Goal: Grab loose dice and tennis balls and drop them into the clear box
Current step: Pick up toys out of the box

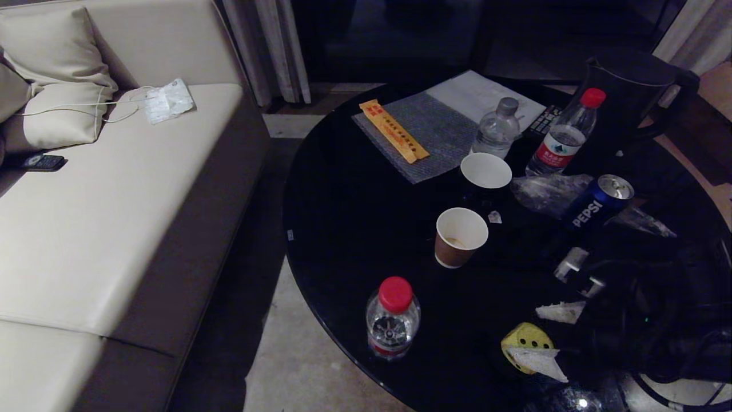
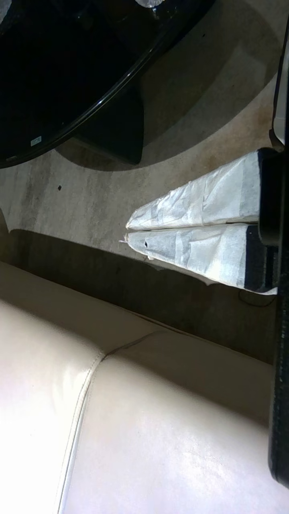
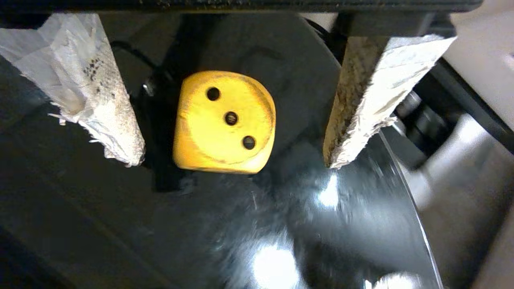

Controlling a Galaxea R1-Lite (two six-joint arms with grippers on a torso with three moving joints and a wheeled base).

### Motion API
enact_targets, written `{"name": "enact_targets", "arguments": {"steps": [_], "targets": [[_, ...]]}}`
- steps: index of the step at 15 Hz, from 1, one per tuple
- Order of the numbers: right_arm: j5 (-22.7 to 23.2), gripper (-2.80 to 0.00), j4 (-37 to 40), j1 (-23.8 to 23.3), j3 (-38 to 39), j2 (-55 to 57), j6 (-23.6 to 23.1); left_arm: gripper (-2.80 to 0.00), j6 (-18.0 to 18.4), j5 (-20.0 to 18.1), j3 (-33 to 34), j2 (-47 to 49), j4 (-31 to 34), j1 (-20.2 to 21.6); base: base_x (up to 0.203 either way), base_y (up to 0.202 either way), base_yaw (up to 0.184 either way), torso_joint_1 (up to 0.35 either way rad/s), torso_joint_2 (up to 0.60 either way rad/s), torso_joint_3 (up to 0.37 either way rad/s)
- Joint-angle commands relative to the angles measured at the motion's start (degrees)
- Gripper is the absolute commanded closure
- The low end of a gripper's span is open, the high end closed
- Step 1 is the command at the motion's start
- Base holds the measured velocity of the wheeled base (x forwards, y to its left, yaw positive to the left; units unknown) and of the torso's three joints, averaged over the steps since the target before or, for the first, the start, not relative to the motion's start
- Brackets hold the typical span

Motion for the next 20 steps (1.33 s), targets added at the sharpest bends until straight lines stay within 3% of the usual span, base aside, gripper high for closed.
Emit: {"name": "enact_targets", "arguments": {"steps": [1, 10, 11, 16, 20], "targets": [[-0.1, -2.8, -0.2, 0.3, 0.0, 2.6, -2.9, 0.0, -0.1, 0.0, 0.1, 0.1, 0.0, 0.0, 0.0, 0.0, 0.0, 0.0, 0.0, 0.0], [-4.5, -2.8, -0.3, -1.8, 0.3, 4.7, -7.5, 0.0, -0.1, 0.0, 0.1, 0.1, 0.0, 0.0, 0.0, 0.0, 0.0, 0.0, 0.0, 0.0], [-4.6, 0.0, -0.7, -1.9, 0.5, 4.8, -7.5, 0.0, -0.1, 0.0, 0.1, 0.1, 0.0, 0.0, 0.0, 0.0, 0.0, 0.0, 0.0, 0.0], [-4.8, 0.0, -1.2, -2.1, 2.0, 3.6, -7.6, 0.0, -0.1, 0.0, 0.1, 0.1, 0.0, 0.0, 0.0, 0.0, 0.0, 0.0, 0.0, 0.0], [-6.6, 0.0, -0.8, -6.8, 5.9, -4.0, -6.6, 0.0, -0.1, 0.0, 0.1, 0.0, 0.0, 0.0, 0.0, 0.0, 0.0, 0.0, 0.0, 0.0]]}}
